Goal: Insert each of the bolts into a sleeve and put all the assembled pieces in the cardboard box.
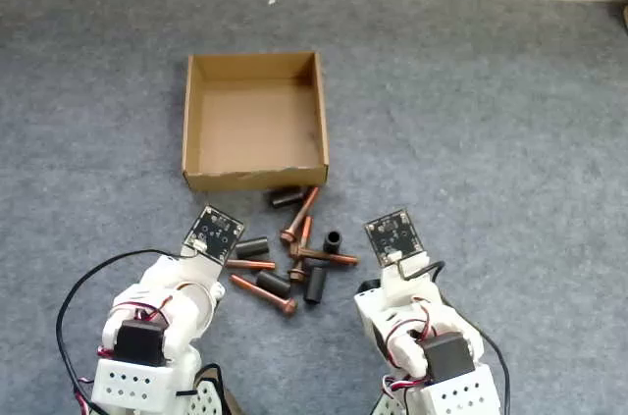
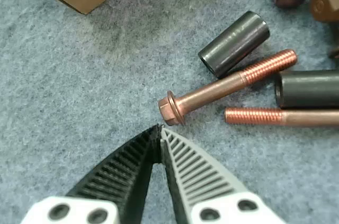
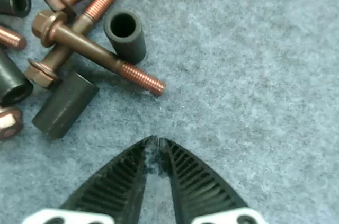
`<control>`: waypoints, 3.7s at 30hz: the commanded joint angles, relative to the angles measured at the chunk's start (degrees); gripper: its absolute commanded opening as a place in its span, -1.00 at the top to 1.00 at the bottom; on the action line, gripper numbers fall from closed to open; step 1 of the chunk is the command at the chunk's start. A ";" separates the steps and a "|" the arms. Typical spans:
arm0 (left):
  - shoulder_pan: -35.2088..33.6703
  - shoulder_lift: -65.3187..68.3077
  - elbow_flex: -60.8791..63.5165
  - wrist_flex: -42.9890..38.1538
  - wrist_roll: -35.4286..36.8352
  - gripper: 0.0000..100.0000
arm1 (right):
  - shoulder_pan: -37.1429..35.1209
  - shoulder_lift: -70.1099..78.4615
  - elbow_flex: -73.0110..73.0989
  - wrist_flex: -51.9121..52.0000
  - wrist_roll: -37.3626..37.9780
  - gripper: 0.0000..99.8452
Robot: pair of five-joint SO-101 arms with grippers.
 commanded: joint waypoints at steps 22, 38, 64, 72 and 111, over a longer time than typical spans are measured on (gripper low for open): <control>0.31 -0.22 1.19 0.09 -0.26 0.99 | 0.75 -0.66 8.84 0.40 0.53 0.99; -0.04 -0.22 0.04 1.32 -0.26 0.99 | 5.05 -0.66 7.16 0.04 0.62 0.99; -21.49 -0.22 -0.13 -8.53 -0.35 0.99 | -1.45 30.02 -35.47 -0.92 -8.00 0.77; -21.58 -0.22 -0.04 -8.44 -0.35 0.99 | -11.38 54.37 -41.10 -5.76 -22.77 0.76; -21.58 -0.22 0.48 -8.26 -0.35 0.99 | -21.58 94.46 -51.74 -14.55 -37.71 0.99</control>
